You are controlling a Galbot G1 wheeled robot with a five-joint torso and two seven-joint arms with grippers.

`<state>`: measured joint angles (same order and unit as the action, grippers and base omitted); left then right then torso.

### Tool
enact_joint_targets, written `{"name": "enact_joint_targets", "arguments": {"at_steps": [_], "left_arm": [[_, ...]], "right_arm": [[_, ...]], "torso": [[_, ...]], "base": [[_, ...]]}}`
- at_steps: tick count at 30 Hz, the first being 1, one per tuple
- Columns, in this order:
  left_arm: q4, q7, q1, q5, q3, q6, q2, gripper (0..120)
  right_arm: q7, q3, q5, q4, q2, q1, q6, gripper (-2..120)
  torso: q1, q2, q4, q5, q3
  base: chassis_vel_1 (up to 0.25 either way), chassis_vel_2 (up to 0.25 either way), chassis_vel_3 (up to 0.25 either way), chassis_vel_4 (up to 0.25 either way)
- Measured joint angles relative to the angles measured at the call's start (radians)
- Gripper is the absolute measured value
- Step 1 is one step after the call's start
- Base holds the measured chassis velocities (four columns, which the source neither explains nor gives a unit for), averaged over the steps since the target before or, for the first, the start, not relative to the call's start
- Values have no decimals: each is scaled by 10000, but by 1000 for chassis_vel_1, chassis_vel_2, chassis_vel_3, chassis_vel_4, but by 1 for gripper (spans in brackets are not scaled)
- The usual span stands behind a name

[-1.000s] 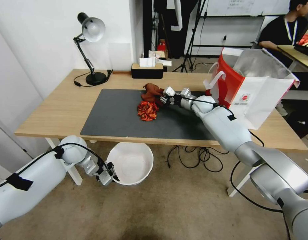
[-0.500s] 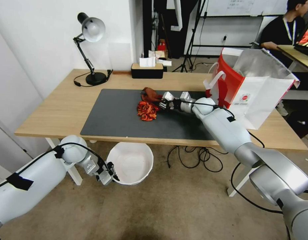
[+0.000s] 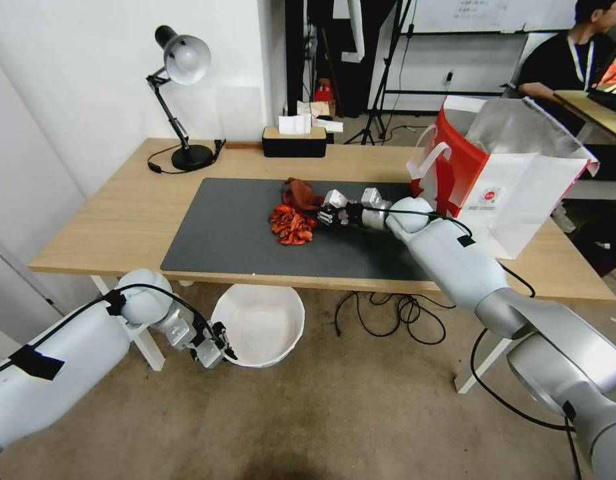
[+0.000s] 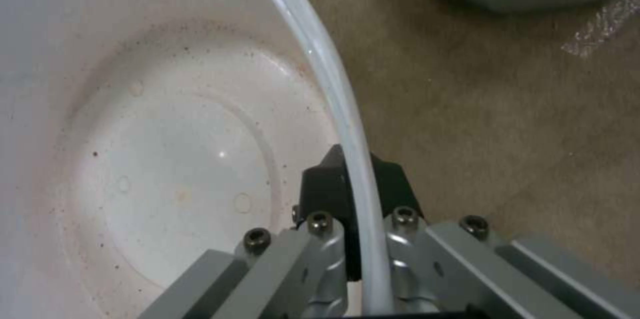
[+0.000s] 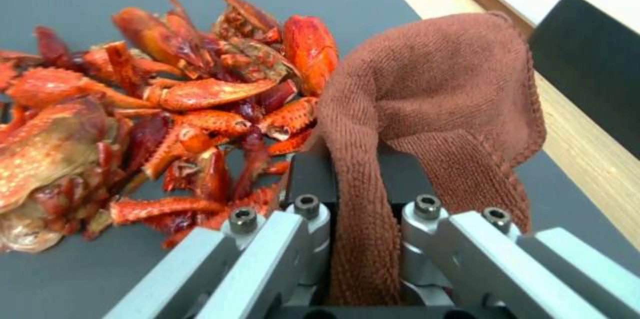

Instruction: Sweep shrimp from table into container with towel, then put container into takeout bag.

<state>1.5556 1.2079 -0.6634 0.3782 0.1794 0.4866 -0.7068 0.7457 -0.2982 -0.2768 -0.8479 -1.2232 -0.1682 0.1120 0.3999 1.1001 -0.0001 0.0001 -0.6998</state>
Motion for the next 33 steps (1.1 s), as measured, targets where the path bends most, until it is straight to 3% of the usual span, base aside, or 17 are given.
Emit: {"name": "enact_joint_targets", "arguments": {"at_steps": [15,33], "left_arm": [[-4,0,-74,-39,-4,-20,17,0],[-140,-3,82,-98,60,-33,-13,0]], "right_arm": [[263,-178,-344,-528,243,-192,-63,6],[307,-325,-900,-1865,1070,-819,-312,6]], "torso": [[0,0,1,-1,-2],[0,0,1,0,-1]], "base": [[0,0,0,0],[0,0,0,0]]}}
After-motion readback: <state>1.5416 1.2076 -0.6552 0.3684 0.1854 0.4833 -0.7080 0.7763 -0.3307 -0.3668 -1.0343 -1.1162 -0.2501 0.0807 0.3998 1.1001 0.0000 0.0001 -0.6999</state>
